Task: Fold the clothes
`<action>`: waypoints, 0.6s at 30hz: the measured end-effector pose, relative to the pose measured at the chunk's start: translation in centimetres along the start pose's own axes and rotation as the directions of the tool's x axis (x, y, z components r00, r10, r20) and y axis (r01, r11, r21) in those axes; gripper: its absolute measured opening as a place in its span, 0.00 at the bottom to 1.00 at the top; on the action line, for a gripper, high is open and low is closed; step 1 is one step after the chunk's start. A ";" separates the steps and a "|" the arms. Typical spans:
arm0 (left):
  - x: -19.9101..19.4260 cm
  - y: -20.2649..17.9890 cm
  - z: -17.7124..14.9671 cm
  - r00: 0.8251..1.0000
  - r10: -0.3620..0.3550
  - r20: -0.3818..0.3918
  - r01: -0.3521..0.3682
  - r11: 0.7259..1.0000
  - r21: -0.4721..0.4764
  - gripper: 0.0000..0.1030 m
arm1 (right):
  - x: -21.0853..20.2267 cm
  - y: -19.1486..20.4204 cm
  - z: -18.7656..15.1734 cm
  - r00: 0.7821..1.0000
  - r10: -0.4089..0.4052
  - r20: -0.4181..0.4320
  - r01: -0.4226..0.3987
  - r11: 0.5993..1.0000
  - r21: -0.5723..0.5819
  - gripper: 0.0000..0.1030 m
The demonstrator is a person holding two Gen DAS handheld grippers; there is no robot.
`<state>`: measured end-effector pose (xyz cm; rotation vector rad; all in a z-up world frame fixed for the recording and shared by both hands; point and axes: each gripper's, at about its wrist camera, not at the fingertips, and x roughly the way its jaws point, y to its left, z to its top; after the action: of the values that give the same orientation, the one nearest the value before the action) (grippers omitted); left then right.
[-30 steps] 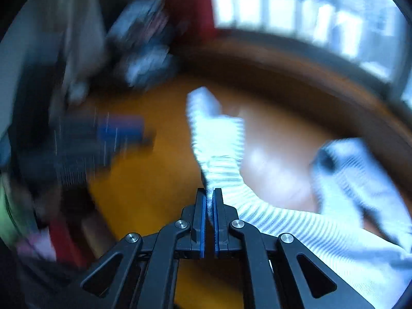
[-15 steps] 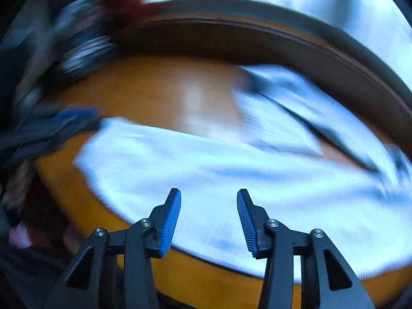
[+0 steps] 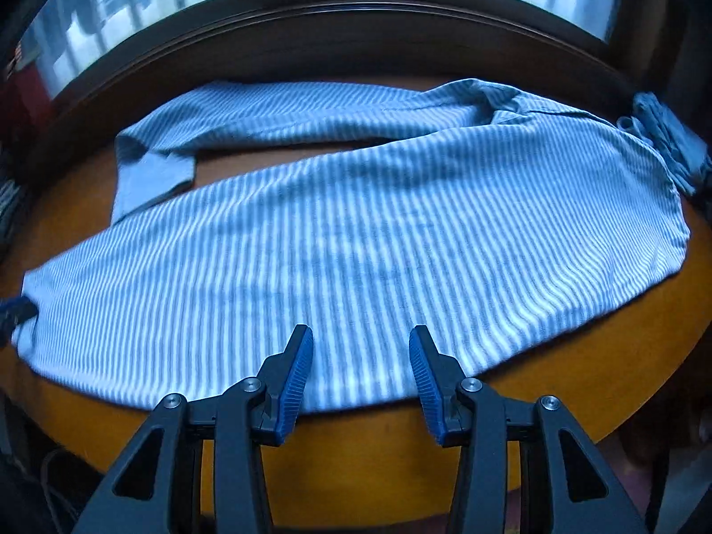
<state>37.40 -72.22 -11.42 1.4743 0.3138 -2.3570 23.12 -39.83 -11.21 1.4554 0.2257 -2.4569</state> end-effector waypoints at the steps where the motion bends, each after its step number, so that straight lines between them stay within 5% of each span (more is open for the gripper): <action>1: 0.0 -0.3 0.0 1.000 0.014 0.001 -0.014 1.000 -0.011 0.41 | -0.2 -0.2 -0.6 1.000 0.009 0.000 -0.009 1.000 -0.008 0.44; 5: 0.1 -1.0 0.0 0.997 0.081 0.003 -0.081 0.993 -0.083 0.42 | -1.4 -1.1 -3.3 0.997 0.075 -0.012 -0.076 0.996 -0.044 0.44; 8: -0.5 -1.7 0.1 0.995 0.104 0.011 -0.100 0.981 -0.167 0.42 | -2.9 -4.4 -2.7 0.996 0.063 0.067 -0.060 0.997 -0.038 0.44; 11: -1.2 -4.0 0.5 0.994 0.101 0.044 -0.091 0.979 -0.184 0.42 | -3.1 -10.8 -1.2 0.995 -0.001 0.103 -0.003 0.999 0.035 0.44; 15: -0.3 -8.5 1.5 0.997 0.076 0.035 -0.069 0.983 -0.172 0.42 | -0.2 -20.2 0.6 0.997 -0.064 0.043 0.056 0.986 0.157 0.44; 18: 0.6 -11.3 1.9 0.997 0.074 0.019 -0.070 0.984 -0.165 0.42 | 1.4 -23.4 0.9 0.996 -0.081 0.037 0.074 0.984 0.162 0.44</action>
<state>31.05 -62.62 -11.10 1.3559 0.4297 -2.2329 14.41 -18.07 -12.17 1.4803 0.0784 -2.6201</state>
